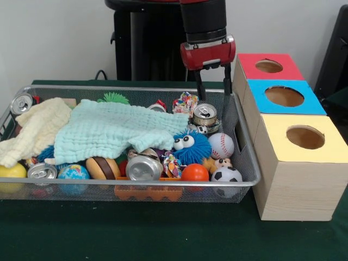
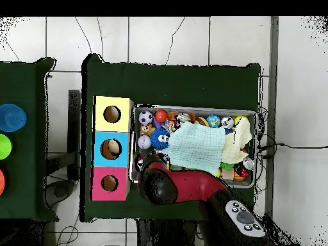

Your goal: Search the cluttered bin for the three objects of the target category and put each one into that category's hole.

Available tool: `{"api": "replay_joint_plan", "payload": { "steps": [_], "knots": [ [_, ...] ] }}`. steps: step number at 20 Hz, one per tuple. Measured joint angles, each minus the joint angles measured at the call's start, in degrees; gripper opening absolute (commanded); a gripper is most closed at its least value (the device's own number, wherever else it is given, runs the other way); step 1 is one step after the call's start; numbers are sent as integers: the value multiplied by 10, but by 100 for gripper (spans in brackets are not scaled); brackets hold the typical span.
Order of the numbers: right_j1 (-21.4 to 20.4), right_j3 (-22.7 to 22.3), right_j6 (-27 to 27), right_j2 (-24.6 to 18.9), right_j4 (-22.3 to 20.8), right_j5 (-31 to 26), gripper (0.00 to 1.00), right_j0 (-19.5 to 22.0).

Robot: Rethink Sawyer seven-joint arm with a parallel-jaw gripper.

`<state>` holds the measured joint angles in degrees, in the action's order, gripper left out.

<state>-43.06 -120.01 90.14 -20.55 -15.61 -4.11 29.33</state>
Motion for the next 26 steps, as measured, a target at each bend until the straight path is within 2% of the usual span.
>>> {"api": "replay_joint_plan", "payload": {
  "steps": [5,12,23,26],
  "knots": [
    [-1,0,0,9,-4,-1,100,-9],
    [-2,0,0,33,-33,-13,100,-28],
    [-22,1,0,71,-74,-82,100,-50],
    [-28,1,0,78,-77,-83,100,-50]
  ]
}}
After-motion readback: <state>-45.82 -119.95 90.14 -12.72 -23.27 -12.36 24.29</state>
